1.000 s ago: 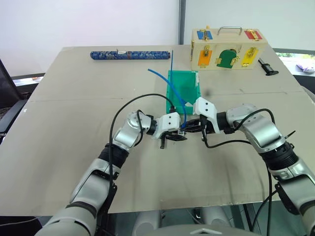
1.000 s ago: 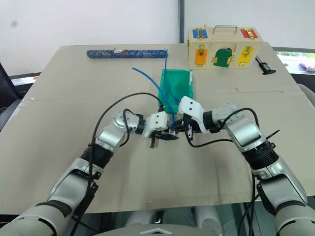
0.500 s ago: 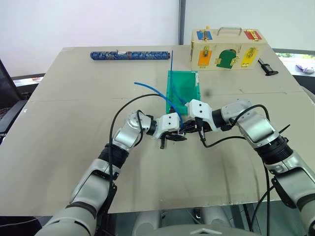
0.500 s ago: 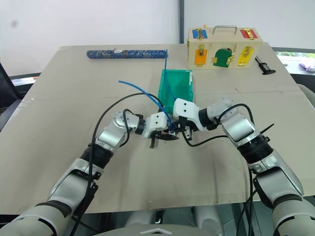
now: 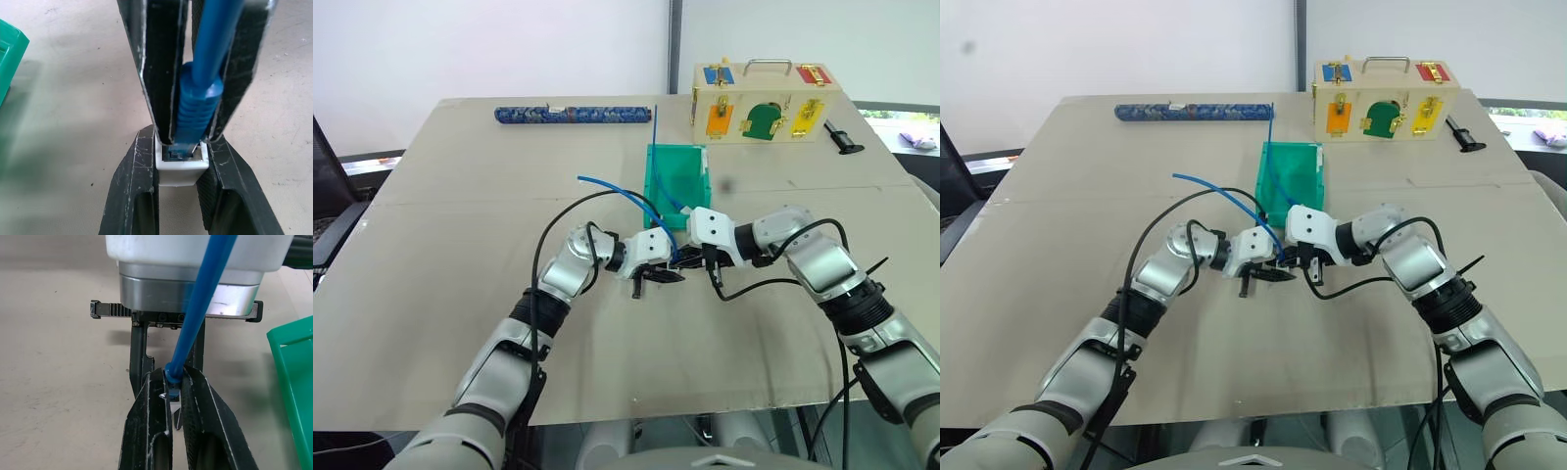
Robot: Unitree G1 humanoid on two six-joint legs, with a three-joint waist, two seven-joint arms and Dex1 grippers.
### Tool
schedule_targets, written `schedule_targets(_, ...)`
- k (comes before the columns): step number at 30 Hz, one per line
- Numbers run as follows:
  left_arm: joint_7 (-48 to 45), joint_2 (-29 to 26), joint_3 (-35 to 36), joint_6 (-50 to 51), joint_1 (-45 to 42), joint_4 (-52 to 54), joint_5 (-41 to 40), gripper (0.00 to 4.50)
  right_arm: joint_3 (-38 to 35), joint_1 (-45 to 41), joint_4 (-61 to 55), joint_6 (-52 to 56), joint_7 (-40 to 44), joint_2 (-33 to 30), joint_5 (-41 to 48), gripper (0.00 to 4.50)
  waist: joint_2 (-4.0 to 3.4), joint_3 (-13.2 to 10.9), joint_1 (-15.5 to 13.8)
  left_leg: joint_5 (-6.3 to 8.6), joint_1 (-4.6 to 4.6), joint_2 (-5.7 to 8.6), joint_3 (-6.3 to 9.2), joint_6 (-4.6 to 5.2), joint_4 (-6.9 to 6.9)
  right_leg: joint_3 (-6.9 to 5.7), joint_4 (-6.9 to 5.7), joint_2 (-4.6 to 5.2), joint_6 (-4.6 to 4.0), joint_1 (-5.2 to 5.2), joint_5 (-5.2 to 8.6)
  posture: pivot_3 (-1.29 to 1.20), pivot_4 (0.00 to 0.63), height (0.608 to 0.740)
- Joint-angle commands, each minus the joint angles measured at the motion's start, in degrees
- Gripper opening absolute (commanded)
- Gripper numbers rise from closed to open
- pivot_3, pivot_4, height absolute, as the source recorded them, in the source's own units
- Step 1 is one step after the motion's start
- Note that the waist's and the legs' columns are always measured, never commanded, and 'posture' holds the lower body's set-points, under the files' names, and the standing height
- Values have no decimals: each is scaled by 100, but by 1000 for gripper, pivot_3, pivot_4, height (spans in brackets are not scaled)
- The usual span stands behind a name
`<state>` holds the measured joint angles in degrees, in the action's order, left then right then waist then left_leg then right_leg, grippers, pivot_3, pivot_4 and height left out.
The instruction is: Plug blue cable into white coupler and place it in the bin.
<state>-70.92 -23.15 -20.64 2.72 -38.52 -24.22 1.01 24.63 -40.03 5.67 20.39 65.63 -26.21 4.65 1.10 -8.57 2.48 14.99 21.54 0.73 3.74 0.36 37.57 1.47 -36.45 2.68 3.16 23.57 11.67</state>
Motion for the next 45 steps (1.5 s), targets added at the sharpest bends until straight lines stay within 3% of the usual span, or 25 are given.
schedule_targets(1, -83, 64, -13, 18, 20, 249, -123, 408, -296, 303, 218, -15, -335, 286, 224, 653, 1, 0, 3, 0, -2, -1, 0, 0, 0, 0, -4, -1, 0, 0, 0, 0, 150, 740)
schedule_targets(3, -77, 47, 26, 76, 61, 314, -152, 408, -722, 428, -219, 79, -397, 308, 533, 1325, -10, -10, -15, 0, -2, 1, 2, 0, 0, 1, -13, -1, -1, 2, 0, 0, 150, 740)
schedule_targets(6, -67, 6, 125, 282, 156, 517, -285, 408, -1416, 793, -1295, 383, -557, 148, 1141, 2874, -12, -13, -30, 0, 21, 4, 4, 0, 1, 2, -10, 3, -1, 22, 0, 0, 150, 740)
schedule_targets(10, -45, -119, 351, 936, 283, 993, -592, 408, -2314, 1559, -2902, 816, -1072, -184, 1644, 3746, -16, -17, -70, 0, 40, 7, 17, -1, 1, -10, 1, 9, 4, 30, 3, 0, 150, 740)
schedule_targets(11, -45, -172, 436, 1243, 320, 1183, -732, 408, -2555, 1867, -3370, 1004, -1245, -300, 1761, 4269, -14, -20, -73, 0, 45, 8, 19, -1, 0, -13, 5, 10, 4, 30, 3, 0, 150, 740)
schedule_targets(17, 1041, 211, 1520, 4327, -402, 1890, -1959, 408, -3390, 3620, -5241, 1652, -2464, -551, 1680, 4269, -3, -29, -168, 0, 52, 12, 40, 0, 6, -30, 8, 11, 13, 26, 8, 0, 150, 740)
schedule_targets(20, 1790, 569, 1963, 5738, -1483, 1442, -2257, 408, -3537, 4360, -5845, 1849, -3085, -371, 1529, 4269, 1, -31, -183, 0, 39, 13, 50, 0, 32, -39, 1, 8, 36, 0, 23, 0, 150, 740)
schedule_targets(24, 2554, 928, 2129, 5969, -2333, 611, -2119, 408, -3526, 4695, -6177, 2004, -3586, -215, 1523, 4269, -1, -30, -135, 1, 41, 16, 54, -1, 47, -45, 3, 9, 43, -9, 27, 0, 150, 740)
schedule_targets(27, 3324, 1266, 2196, 5469, -3114, -820, -1756, 408, -3523, 4974, -6357, 2039, -3857, -190, 1440, 4269, 3, -33, -172, 1, 35, 19, 52, -1, 45, -33, 4, 8, 43, -9, 27, 0, 150, 740)
schedule_targets(29, 3439, 1374, 2156, 5196, -3502, -1672, -1642, 1474, -3606, 5145, -6432, 2007, -3956, -182, 1432, 4336, 4, -35, -168, 1, 41, 20, 52, -1, 44, -39, 8, 8, 43, -5, 27, 0, 150, 740)
schedule_targets(31, 3522, 1411, 2208, 4971, -3756, -2201, -1608, 2203, -3682, 5255, -6466, 1952, -4023, -174, 1440, 4336, 5, -39, -159, 1, 45, 20, 51, -1, 41, -39, 14, 8, 42, -3, 27, 0, 150, 740)
schedule_targets(36, 3284, 1153, 2294, 5317, -3946, -2337, -1764, 4451, -3842, 5446, -6488, 1806, -4089, -133, 1523, 4336, 6, -49, -157, 1, 51, 20, 49, -1, 37, -37, 22, 9, 43, 0, 27, 0, 150, 740)
schedule_targets(41, 2792, 468, 2410, 6445, -3524, -1265, -2218, 4451, -3837, 5448, -6376, 1662, -4084, -160, 1579, 4336, 3, -59, -126, 1, 48, 17, 47, -1, 29, -34, 20, 9, 43, 3, 27, 0, 150, 740)
schedule_targets(43, 2398, 59, 2329, 6651, -2901, -192, -2532, 4451, -3878, 5392, -6298, 1611, -4047, -179, 1652, 4336, 0, -59, -98, 1, 44, 16, 47, -2, 25, -32, 18, 9, 42, 4, 28, 0, 150, 740)
schedule_targets(45, 2242, -274, 2246, 6067, -1965, 1109, -2552, 4451, -3912, 5293, -6165, 1563, -3992, -235, 1719, 4336, -4, -58, -47, 0, 34, 11, 53, -3, 13, -18, 13, 11, 37, 4, 25, 0, 150, 740)
